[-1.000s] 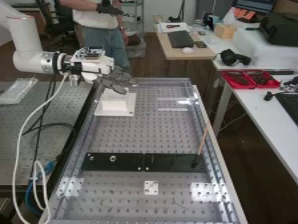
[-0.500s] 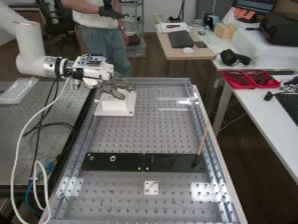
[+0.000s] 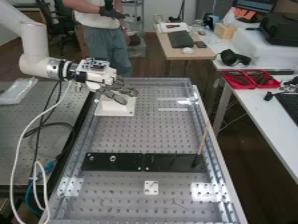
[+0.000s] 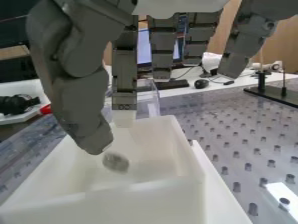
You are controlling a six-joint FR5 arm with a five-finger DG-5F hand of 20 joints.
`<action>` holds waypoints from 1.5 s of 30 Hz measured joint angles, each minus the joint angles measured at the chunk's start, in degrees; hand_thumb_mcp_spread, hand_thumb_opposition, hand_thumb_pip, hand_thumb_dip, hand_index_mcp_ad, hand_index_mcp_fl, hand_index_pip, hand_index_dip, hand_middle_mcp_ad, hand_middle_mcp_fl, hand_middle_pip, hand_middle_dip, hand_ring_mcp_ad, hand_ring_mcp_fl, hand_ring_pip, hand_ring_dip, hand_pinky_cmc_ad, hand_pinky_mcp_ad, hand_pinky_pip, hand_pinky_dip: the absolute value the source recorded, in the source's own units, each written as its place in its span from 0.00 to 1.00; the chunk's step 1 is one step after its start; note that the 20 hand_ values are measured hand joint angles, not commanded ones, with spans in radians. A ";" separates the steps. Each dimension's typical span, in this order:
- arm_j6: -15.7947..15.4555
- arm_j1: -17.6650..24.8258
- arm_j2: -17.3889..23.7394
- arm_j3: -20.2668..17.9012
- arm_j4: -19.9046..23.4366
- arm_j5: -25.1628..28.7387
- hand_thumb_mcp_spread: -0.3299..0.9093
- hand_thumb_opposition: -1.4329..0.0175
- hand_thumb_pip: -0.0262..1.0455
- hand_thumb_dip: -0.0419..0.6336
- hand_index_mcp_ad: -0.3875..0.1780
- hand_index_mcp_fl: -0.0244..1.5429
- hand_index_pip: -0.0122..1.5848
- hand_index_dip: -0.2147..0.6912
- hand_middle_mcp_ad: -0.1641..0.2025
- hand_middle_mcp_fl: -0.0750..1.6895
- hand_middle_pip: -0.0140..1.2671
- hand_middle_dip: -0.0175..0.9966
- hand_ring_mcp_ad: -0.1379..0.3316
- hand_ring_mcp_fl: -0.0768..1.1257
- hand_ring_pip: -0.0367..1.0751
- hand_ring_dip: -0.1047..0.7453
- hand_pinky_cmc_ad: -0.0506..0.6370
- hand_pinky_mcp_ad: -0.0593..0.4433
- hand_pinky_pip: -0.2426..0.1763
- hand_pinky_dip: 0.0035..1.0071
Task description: Grab the bearing and place it in the white container
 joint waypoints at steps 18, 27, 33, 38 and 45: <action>-4.97 -6.31 7.38 1.62 0.01 -0.58 0.58 0.44 0.55 0.50 0.50 0.05 0.56 0.51 0.66 0.09 0.12 0.25 0.57 0.07 0.13 0.24 0.59 0.67 0.43 0.29; -9.49 -15.41 8.13 9.32 -2.60 -6.37 0.55 0.47 0.42 0.44 0.51 0.11 0.20 0.51 0.66 0.11 0.12 0.25 0.58 0.07 0.13 0.24 0.59 0.67 0.43 0.32; -10.60 -20.93 5.54 16.99 -5.48 -11.01 0.53 0.48 0.42 0.36 0.51 0.13 0.12 0.49 0.66 0.12 0.12 0.25 0.58 0.07 0.13 0.24 0.61 0.71 0.43 0.35; -12.09 -23.75 3.64 20.76 -6.93 -13.96 0.54 0.48 0.42 0.34 0.51 0.13 0.10 0.45 0.66 0.12 0.12 0.25 0.57 0.07 0.13 0.24 0.63 0.74 0.43 0.36; -12.12 -26.98 2.51 23.39 -9.80 -19.35 0.54 0.47 0.43 0.34 0.51 0.14 0.09 0.43 0.66 0.15 0.12 0.25 0.57 0.07 0.14 0.25 0.63 0.74 0.43 0.36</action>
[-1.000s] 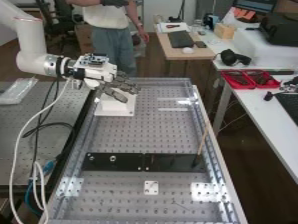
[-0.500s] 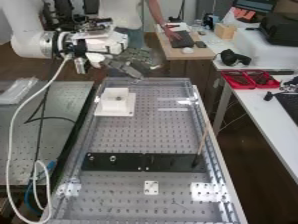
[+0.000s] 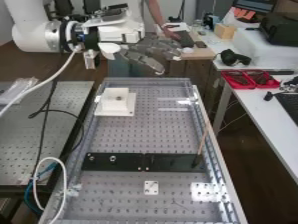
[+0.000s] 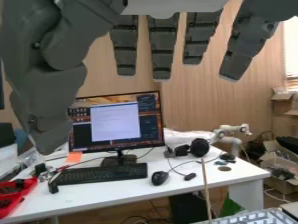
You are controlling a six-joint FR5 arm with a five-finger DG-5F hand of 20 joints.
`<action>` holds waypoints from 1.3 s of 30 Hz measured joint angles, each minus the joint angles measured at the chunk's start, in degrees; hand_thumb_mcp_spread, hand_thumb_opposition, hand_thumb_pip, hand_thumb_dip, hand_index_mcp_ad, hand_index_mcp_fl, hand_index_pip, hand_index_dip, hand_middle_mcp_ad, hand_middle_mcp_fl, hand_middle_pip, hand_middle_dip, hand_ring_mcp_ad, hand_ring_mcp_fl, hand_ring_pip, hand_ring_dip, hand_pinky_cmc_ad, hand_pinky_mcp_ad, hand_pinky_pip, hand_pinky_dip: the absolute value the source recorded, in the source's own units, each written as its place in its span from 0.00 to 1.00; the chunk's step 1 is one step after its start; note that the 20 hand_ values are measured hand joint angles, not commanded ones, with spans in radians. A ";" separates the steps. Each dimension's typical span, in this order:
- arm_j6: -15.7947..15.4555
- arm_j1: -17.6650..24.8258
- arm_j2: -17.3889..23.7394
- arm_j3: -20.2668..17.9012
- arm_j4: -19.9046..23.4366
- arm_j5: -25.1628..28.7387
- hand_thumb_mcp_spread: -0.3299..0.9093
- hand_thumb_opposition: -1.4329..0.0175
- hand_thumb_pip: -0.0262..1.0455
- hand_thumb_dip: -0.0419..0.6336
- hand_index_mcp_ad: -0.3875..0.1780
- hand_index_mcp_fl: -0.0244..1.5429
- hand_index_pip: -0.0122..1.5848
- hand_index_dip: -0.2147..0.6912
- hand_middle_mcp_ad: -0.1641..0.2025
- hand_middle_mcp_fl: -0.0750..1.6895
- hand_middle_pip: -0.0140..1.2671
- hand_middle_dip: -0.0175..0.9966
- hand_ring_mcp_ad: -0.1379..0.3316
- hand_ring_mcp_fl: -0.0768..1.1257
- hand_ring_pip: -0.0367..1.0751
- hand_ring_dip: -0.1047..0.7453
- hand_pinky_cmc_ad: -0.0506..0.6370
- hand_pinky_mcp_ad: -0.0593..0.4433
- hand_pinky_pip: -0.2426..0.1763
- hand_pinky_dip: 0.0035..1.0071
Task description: Grab the bearing and place it in the white container
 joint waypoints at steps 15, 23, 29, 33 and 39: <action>-1.24 -4.84 0.54 3.55 -6.63 -9.04 0.52 0.47 0.44 0.32 0.51 0.14 0.08 0.42 0.65 0.15 0.12 0.25 0.57 0.07 0.14 0.25 0.63 0.74 0.43 0.36; -2.46 -5.45 1.98 4.92 -10.79 -9.87 0.51 0.47 0.44 0.30 0.51 0.14 0.08 0.42 0.65 0.15 0.12 0.25 0.58 0.07 0.14 0.25 0.63 0.74 0.43 0.35; -2.96 -5.91 2.97 5.62 -13.91 -10.98 0.51 0.49 0.44 0.28 0.51 0.14 0.08 0.42 0.65 0.16 0.12 0.25 0.57 0.07 0.14 0.25 0.63 0.74 0.43 0.35; -1.66 -6.17 2.88 5.94 -15.01 -11.42 0.50 0.48 0.43 0.26 0.51 0.10 0.07 0.41 0.65 0.16 0.12 0.25 0.58 0.07 0.13 0.25 0.63 0.74 0.43 0.34; -0.55 -6.34 3.09 5.53 -15.23 -11.71 0.50 0.49 0.42 0.25 0.51 0.07 0.07 0.41 0.65 0.15 0.12 0.25 0.57 0.07 0.13 0.25 0.63 0.74 0.43 0.34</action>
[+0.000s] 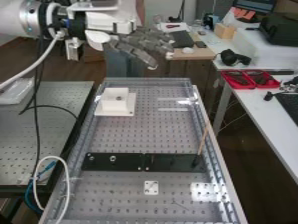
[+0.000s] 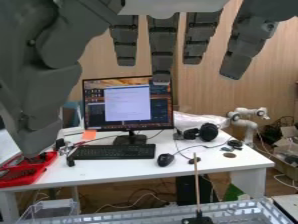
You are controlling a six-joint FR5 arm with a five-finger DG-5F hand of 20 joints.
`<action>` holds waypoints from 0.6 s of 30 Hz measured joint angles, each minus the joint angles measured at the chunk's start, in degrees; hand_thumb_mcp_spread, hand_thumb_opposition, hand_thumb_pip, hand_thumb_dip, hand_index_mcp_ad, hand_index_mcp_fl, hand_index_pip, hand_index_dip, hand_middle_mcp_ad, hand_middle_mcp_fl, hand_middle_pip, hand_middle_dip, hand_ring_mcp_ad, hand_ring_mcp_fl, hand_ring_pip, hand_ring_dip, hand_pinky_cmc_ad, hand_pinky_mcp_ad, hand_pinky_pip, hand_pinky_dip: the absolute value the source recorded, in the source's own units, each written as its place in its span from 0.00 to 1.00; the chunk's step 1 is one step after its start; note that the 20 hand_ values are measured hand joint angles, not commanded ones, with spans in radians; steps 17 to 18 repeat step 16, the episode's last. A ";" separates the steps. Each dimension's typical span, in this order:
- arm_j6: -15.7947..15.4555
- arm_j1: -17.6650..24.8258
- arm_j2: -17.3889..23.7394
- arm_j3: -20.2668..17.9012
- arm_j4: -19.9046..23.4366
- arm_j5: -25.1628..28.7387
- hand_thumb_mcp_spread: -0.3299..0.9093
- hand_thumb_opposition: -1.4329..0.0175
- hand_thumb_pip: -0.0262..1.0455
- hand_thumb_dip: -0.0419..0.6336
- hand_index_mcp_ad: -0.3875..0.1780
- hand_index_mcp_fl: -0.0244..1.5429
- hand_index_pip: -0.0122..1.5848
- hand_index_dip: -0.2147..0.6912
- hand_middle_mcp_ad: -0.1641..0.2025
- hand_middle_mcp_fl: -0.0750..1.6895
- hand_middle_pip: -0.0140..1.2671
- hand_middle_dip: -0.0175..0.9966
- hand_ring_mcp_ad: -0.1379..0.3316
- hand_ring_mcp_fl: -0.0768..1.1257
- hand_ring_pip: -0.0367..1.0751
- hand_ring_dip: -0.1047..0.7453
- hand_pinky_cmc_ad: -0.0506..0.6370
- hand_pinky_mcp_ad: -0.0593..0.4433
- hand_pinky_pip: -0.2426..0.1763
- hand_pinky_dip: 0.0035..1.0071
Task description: Grab the bearing and place it in the white container
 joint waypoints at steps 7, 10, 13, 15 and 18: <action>-0.06 -0.27 0.73 -1.09 1.37 -0.56 0.50 0.49 0.41 0.23 0.51 0.07 0.07 0.41 0.65 0.09 0.12 0.22 0.57 0.08 0.13 0.25 0.63 0.74 0.43 0.34; -0.41 -0.35 1.09 -1.47 1.82 -0.63 0.50 0.49 0.41 0.23 0.51 0.07 0.07 0.41 0.65 0.06 0.12 0.20 0.57 0.07 0.13 0.25 0.63 0.74 0.43 0.34; -0.19 -0.55 1.24 -1.77 1.97 -0.65 0.50 0.49 0.41 0.23 0.51 0.09 0.07 0.41 0.65 0.04 0.11 0.15 0.57 0.07 0.13 0.25 0.63 0.74 0.43 0.34; -0.03 -0.69 1.26 -1.89 2.08 -0.64 0.50 0.49 0.41 0.23 0.51 0.09 0.07 0.41 0.65 0.04 0.11 0.14 0.58 0.07 0.13 0.25 0.63 0.74 0.43 0.34; -0.02 -0.76 1.29 -1.95 2.14 -0.64 0.50 0.49 0.41 0.23 0.51 0.10 0.07 0.41 0.65 0.04 0.11 0.14 0.58 0.07 0.13 0.25 0.63 0.74 0.43 0.34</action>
